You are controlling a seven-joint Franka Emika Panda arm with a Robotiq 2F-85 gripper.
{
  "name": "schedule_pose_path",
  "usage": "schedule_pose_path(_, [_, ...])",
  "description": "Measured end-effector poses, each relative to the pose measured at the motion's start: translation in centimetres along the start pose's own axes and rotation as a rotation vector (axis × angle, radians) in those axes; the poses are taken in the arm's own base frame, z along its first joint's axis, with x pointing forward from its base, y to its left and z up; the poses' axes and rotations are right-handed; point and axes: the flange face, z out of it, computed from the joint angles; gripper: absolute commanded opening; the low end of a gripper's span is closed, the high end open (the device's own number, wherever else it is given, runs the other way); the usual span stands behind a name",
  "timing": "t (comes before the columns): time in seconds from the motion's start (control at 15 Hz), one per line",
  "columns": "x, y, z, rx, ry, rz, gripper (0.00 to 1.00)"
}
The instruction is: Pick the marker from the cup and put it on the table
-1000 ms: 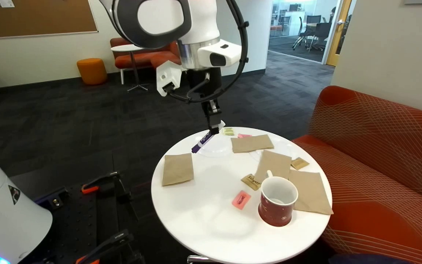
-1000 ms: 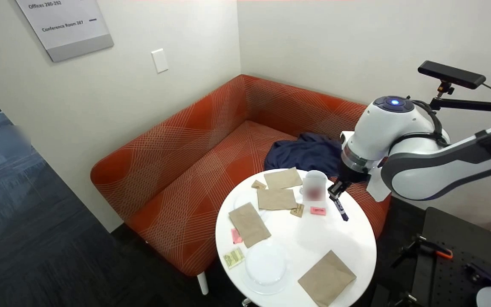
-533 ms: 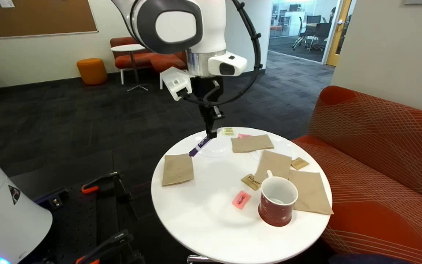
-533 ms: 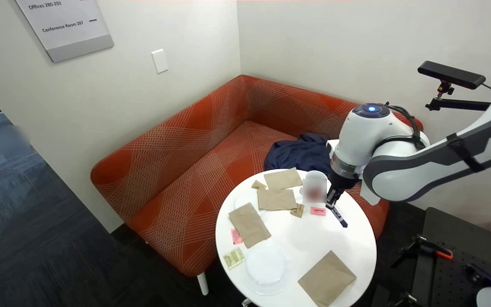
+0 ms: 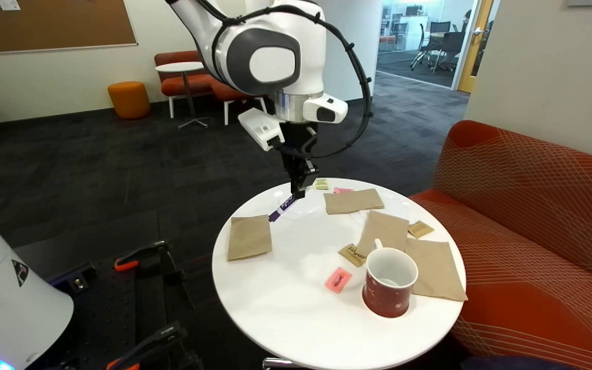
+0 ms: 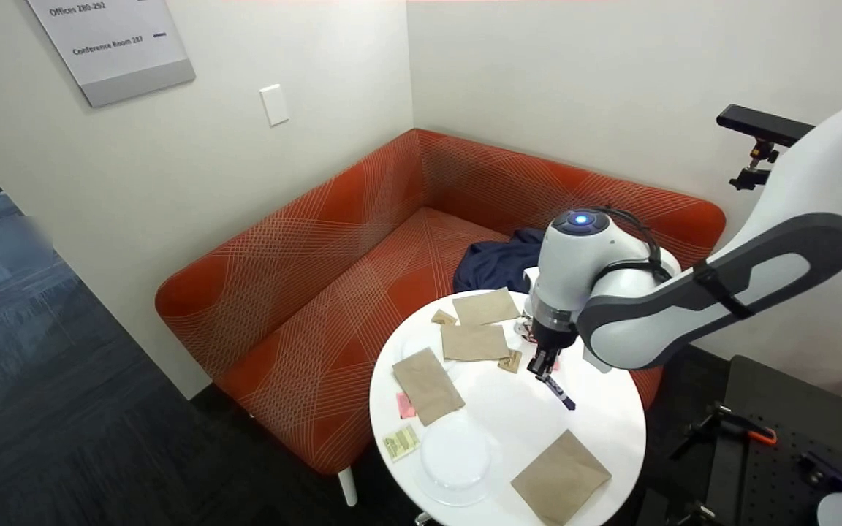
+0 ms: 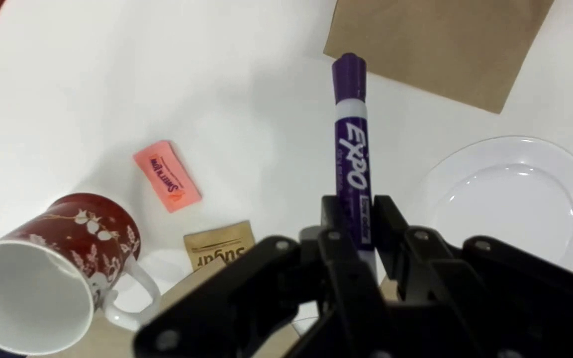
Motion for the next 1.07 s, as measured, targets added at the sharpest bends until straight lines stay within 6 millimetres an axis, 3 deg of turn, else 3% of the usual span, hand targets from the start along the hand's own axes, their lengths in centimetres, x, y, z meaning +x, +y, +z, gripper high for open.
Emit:
schedule_pose_path(0.47, [3.1,-1.8,3.9,0.0,-0.045,-0.03,0.05])
schedule_pose_path(1.07, [6.6,-2.4,9.2,-0.006,-0.09,-0.036,0.05])
